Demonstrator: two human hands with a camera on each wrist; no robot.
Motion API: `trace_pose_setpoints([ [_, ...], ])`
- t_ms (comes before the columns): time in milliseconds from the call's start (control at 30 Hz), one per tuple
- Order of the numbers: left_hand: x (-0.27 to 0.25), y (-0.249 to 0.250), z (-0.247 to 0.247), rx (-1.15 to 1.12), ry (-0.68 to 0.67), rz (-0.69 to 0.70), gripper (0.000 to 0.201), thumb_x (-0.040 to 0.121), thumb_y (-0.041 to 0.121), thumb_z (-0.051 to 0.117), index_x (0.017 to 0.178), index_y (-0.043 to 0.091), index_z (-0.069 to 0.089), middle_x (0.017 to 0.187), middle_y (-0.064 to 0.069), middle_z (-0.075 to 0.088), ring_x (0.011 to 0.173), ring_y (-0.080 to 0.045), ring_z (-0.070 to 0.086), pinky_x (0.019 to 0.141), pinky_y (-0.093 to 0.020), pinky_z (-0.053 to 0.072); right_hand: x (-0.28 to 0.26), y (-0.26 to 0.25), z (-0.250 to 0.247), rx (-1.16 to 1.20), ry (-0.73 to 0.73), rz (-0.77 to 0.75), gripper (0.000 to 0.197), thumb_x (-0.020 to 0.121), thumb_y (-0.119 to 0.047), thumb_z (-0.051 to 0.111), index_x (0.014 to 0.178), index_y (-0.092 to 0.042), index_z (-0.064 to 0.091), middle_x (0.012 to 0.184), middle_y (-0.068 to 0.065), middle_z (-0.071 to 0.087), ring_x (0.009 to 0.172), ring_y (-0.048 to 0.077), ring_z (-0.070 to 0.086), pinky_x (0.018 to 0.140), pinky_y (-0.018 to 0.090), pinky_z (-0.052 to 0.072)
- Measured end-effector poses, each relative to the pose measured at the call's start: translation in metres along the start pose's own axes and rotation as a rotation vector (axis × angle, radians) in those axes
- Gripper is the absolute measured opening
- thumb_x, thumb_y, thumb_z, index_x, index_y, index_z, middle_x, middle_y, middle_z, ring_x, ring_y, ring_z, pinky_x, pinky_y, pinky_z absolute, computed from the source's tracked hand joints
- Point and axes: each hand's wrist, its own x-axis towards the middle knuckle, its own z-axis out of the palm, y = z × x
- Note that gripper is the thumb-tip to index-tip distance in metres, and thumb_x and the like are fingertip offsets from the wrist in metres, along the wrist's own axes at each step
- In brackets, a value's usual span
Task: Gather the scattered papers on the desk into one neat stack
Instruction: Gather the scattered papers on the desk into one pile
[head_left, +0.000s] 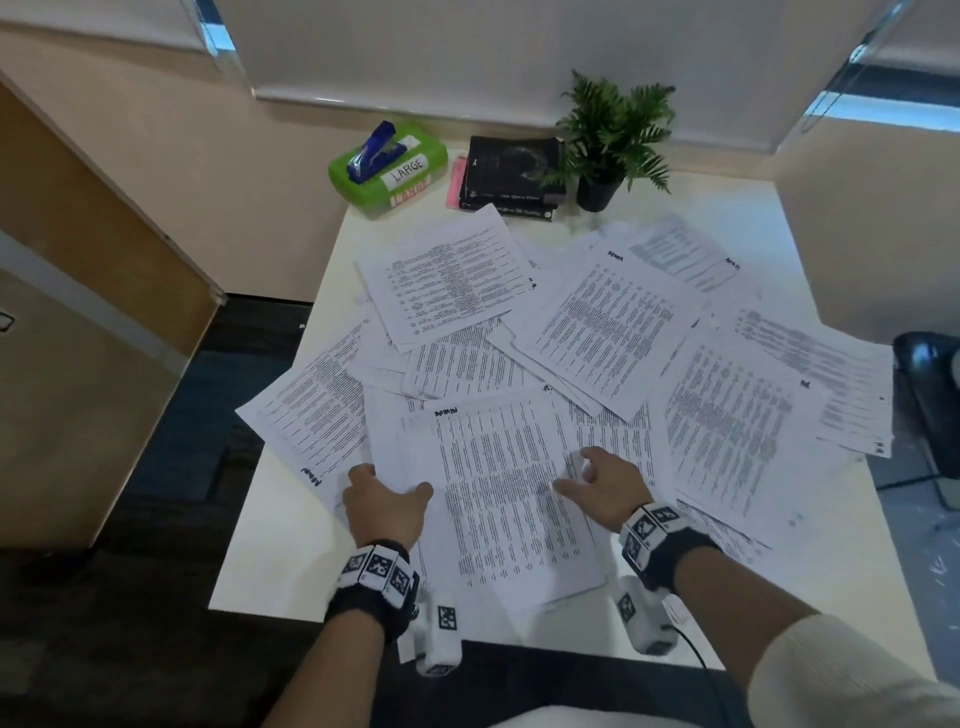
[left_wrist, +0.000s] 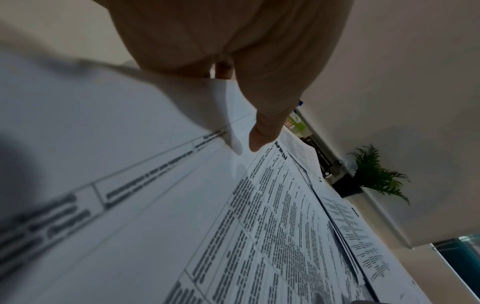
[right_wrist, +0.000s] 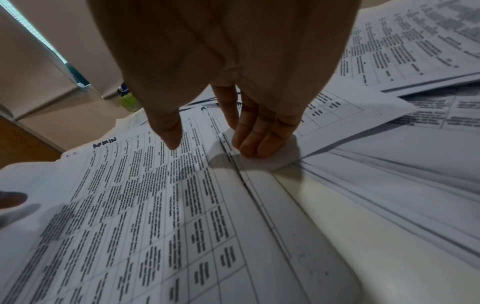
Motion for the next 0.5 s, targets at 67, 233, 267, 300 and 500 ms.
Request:
trace_pose_setpoints([
  [67, -0.003, 0.003, 0.004, -0.016, -0.005, 0.012, 0.063, 0.072, 0.024, 0.083, 0.120, 0.009, 0.046, 0.114, -0.010, 0.062, 0.096, -0.028, 0.061, 0.080, -0.034, 0.053, 0.005, 0.002, -0.001, -0.020, -0.036, 0.002, 0.073, 0.086, -0.057, 0.062, 0.140, -0.012, 0.045, 0.120, 0.004, 0.065, 0.109, 0.020, 0.060, 0.093, 0.030, 0.047],
  [233, -0.002, 0.009, 0.007, 0.061, -0.057, 0.047, 0.054, 0.075, 0.028, 0.081, 0.119, 0.010, 0.055, 0.114, -0.007, 0.065, 0.100, -0.025, 0.061, 0.081, -0.031, 0.050, 0.028, 0.017, 0.000, -0.043, -0.091, -0.016, 0.058, 0.067, -0.078, 0.047, 0.092, -0.026, 0.043, 0.085, -0.007, 0.055, 0.067, 0.007, 0.052, 0.073, 0.033, 0.058],
  [267, -0.003, 0.008, 0.008, 0.081, -0.066, 0.050, 0.060, 0.074, 0.029, 0.082, 0.125, 0.010, 0.054, 0.119, -0.007, 0.065, 0.106, -0.026, 0.061, 0.087, -0.034, 0.052, 0.028, 0.017, -0.002, -0.052, -0.099, -0.036, 0.058, 0.068, -0.078, 0.048, 0.093, -0.026, 0.044, 0.087, -0.007, 0.055, 0.069, 0.008, 0.054, 0.076, 0.035, 0.058],
  [300, -0.004, 0.006, 0.008, 0.090, -0.067, 0.062, 0.065, 0.074, 0.029, 0.082, 0.129, 0.011, 0.053, 0.124, -0.007, 0.064, 0.112, -0.027, 0.060, 0.092, -0.036, 0.052, 0.025, 0.013, -0.007, -0.043, -0.095, -0.051, 0.058, 0.073, -0.075, 0.052, 0.100, -0.024, 0.049, 0.094, -0.005, 0.057, 0.077, 0.011, 0.059, 0.079, 0.033, 0.055],
  [500, -0.008, 0.000, 0.013, 0.064, -0.146, 0.062, 0.096, 0.067, 0.045, 0.082, 0.148, 0.018, 0.039, 0.145, -0.003, 0.050, 0.134, -0.028, 0.047, 0.109, -0.047, 0.042, 0.018, 0.010, -0.019, 0.047, -0.143, -0.066, 0.055, 0.086, -0.057, 0.063, 0.120, -0.015, 0.061, 0.128, 0.004, 0.063, 0.111, 0.022, 0.061, 0.098, 0.036, 0.047],
])
